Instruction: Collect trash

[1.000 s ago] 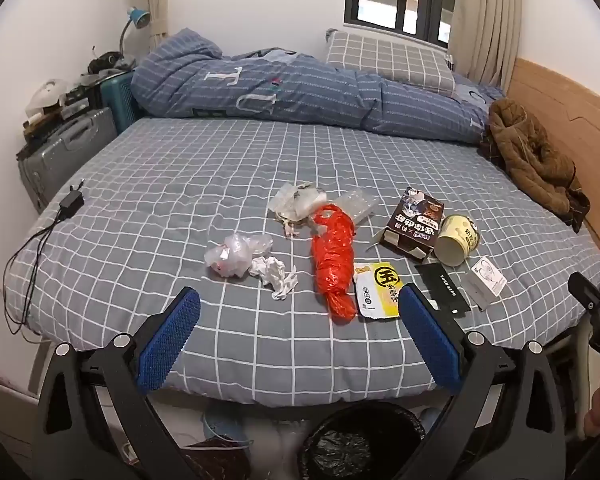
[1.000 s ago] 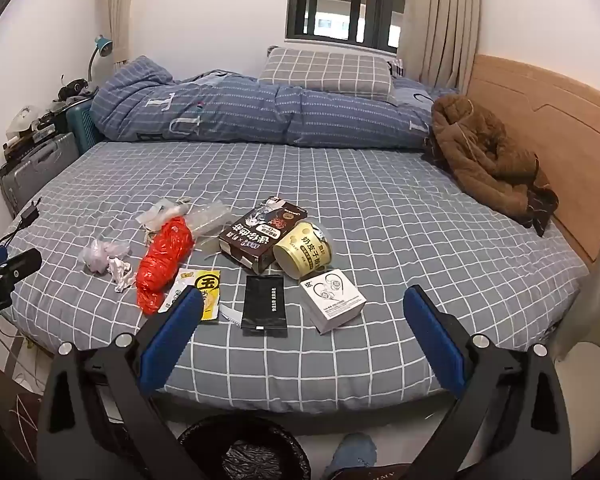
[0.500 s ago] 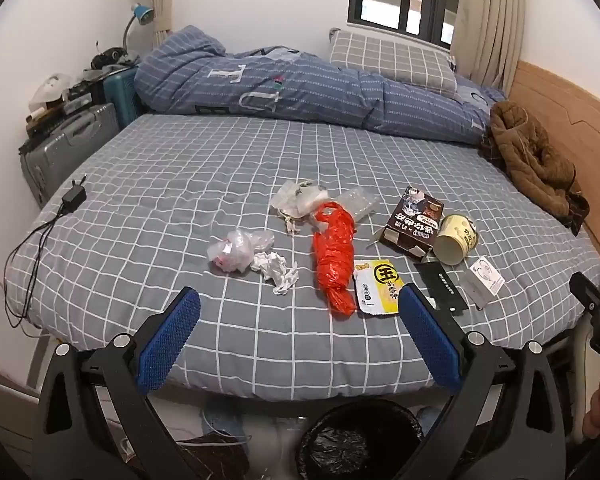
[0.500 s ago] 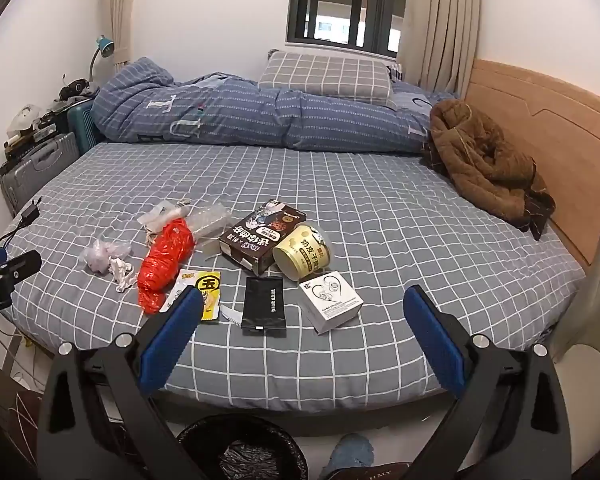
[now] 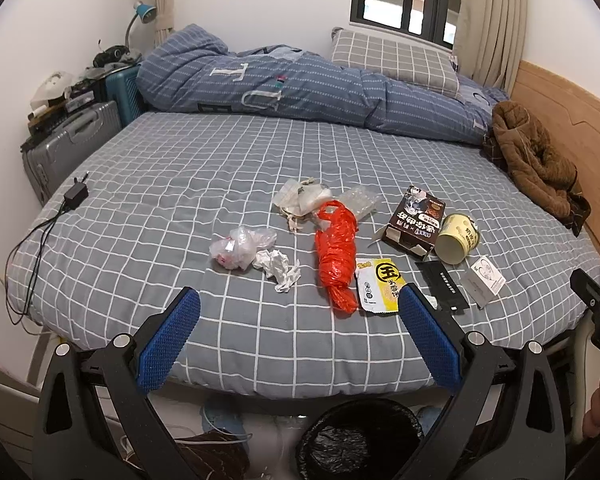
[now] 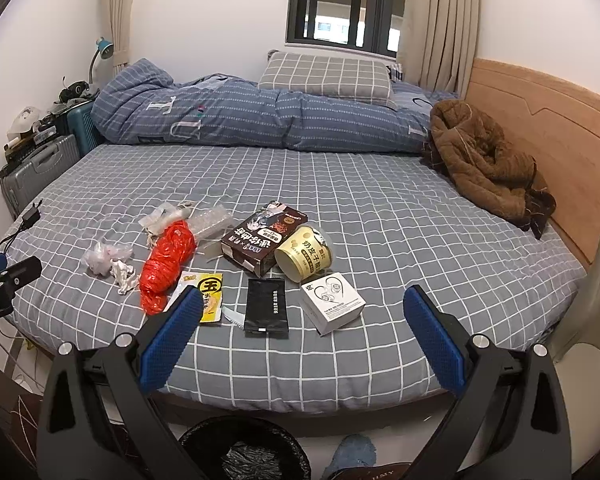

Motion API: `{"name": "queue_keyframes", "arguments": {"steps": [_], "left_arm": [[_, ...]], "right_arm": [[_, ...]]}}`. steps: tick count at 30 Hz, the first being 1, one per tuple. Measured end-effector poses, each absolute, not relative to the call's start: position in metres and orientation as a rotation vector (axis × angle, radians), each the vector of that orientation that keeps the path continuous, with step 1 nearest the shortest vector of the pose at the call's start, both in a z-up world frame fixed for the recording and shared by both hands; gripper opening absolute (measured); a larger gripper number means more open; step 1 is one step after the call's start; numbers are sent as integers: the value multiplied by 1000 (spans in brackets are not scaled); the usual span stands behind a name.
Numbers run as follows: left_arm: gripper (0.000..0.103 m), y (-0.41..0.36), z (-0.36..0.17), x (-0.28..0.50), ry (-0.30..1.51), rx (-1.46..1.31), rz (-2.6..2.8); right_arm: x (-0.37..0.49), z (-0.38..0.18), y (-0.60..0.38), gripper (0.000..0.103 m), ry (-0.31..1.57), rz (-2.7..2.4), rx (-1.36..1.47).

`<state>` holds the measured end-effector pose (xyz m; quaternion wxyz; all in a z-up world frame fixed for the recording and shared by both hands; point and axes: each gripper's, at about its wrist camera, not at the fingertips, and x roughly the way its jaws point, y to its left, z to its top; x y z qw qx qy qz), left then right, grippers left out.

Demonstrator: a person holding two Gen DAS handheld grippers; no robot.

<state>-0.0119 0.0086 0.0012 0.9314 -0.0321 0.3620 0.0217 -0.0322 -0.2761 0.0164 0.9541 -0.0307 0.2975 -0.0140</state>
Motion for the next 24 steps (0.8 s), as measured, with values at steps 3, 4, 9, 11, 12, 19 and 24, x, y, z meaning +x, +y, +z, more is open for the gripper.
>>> {"name": "queue_keyframes", "arguments": {"steps": [3,4,9,11,12,19,24], "left_arm": [[97,9,1,-12,742,-65,44],[97,9,1,-12,742,-64,44],[97,8,0,-12,741,-59,48],[97,8,0,-12,742,-58,47],[97,8,0,-12,741,-58,47],[97,7,0,-12,742,-59,48],[97,5,0,-11,745,-58,50]], "right_arm": [[-33,15,-275,96,602,-31,-63],[-33,15,-275,96,602,-31,-63],[-34,14,-276,96,602,-33,-62],[-34,13,-277,96,601,-33,-58],[-34,12,-277,96,601,-33,-56],[-32,9,-277,96,604,-27,-50],[-32,8,-277,96,605,-27,-48]]}}
